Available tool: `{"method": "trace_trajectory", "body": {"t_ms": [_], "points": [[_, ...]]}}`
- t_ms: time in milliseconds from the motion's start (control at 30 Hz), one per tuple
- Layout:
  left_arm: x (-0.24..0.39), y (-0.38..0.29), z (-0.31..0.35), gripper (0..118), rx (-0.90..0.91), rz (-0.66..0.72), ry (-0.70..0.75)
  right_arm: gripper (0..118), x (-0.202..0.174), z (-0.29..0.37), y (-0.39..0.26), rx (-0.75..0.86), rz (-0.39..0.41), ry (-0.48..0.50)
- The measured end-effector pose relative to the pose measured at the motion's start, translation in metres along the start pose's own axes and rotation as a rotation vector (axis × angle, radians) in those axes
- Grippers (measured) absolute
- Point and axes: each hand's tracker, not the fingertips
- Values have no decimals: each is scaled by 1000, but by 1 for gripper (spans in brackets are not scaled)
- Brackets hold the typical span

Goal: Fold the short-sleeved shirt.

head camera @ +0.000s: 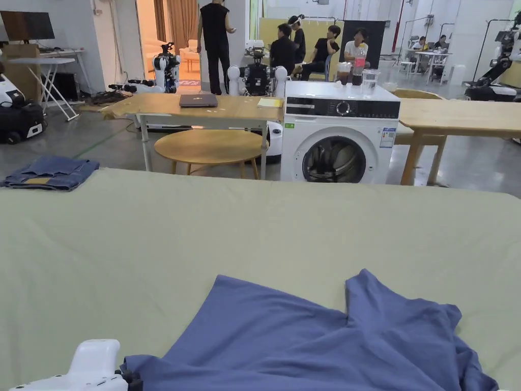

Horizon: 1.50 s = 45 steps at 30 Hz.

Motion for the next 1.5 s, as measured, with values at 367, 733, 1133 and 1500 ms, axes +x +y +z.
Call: {"method": "trace_trajectory", "body": {"t_ms": [367,733,1133,1500], "points": [[-5,-11,-9,105,-31,18,13,106,2,5,1,12,-41,-13],[-9,-38,37,0,76,73,90,0,-26,52,-27,129,-10,-21],[-35,4,-3,118,-56,89,5,0,-44,48,-37,74,-6,39],[-15,9,-62,52,-210,-79,79,0,-49,38,-37,41,22,53]]}}
